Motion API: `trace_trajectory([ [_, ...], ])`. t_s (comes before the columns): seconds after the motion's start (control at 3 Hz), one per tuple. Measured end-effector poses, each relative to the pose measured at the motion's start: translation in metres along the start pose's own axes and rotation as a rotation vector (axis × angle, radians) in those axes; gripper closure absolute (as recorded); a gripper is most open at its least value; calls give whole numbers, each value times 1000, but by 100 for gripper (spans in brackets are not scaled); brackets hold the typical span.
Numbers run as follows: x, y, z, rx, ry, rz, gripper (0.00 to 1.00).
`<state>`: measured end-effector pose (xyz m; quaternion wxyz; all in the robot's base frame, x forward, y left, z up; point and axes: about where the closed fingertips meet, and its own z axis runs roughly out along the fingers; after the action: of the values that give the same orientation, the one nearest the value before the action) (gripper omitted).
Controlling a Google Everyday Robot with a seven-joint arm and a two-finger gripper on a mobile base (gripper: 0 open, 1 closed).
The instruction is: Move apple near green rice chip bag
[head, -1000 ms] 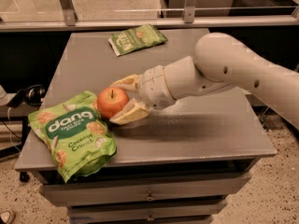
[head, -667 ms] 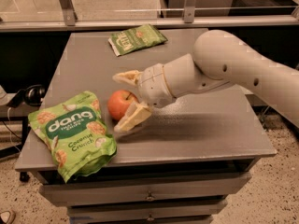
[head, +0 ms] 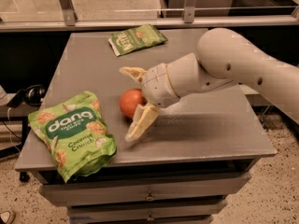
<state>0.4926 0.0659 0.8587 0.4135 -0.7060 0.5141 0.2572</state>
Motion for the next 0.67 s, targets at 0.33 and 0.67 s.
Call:
trace_trajectory([
  [0.33,-7,2,-18,-4,-14,28,0],
  [0.67,-1,-5,-45,30,-29,90,0],
])
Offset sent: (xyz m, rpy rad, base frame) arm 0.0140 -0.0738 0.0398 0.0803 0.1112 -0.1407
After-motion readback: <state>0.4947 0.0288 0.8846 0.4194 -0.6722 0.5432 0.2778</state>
